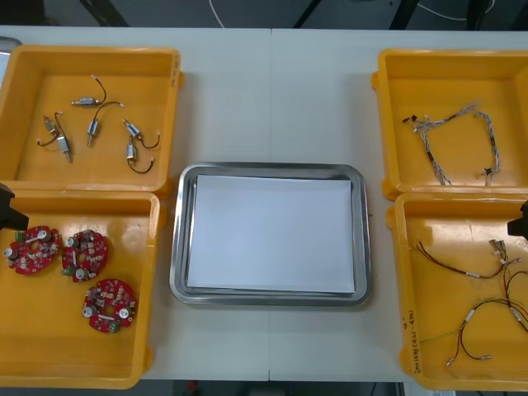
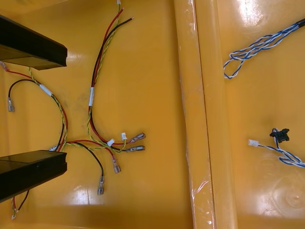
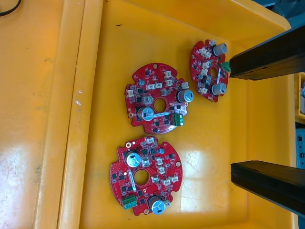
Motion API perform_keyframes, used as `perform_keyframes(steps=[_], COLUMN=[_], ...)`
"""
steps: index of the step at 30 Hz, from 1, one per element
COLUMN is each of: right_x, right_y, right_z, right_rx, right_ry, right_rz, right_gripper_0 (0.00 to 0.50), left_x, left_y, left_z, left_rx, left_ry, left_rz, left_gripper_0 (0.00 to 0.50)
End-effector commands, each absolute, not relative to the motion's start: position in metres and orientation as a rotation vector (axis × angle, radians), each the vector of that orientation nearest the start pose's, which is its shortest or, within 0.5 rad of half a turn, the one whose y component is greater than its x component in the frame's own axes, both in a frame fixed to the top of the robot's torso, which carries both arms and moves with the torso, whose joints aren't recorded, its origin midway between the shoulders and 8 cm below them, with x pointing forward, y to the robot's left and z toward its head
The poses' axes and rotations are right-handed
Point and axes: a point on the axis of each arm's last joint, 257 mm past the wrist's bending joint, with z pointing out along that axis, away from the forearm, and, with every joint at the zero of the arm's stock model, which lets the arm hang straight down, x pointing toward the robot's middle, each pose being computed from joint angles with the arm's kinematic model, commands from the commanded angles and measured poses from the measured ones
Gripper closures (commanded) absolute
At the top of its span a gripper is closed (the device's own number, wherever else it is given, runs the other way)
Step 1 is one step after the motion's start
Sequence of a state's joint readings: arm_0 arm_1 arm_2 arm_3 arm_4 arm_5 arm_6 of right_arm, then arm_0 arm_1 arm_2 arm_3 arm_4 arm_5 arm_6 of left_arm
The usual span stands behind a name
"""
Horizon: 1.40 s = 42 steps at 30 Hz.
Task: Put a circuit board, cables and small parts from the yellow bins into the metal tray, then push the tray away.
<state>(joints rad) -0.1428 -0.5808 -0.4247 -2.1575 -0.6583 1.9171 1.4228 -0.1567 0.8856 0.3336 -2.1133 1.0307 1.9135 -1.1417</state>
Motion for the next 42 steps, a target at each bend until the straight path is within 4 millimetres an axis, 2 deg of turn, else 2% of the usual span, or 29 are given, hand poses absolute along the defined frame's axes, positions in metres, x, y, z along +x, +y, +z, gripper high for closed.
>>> perform_keyframes(steps=[1,42], right_x=[0.3733,0.3733], right_y=[-0.4008,-0.4008], right_z=[-0.1772,-0.1772], right_rx=[0.146,0.146], right_ry=[2.616,2.616], right_rz=[-0.039,-0.039], right_gripper_0=[0.0,0.0], left_x=[0.3548,0.3548], left_y=[0.3976,0.3976], left_z=[-0.1474,-0.1474], left_rx=[-0.074,-0.074], left_ry=[2.744,2.744], left_rz=[-0.006,-0.006], left_gripper_0=[0.0,0.0])
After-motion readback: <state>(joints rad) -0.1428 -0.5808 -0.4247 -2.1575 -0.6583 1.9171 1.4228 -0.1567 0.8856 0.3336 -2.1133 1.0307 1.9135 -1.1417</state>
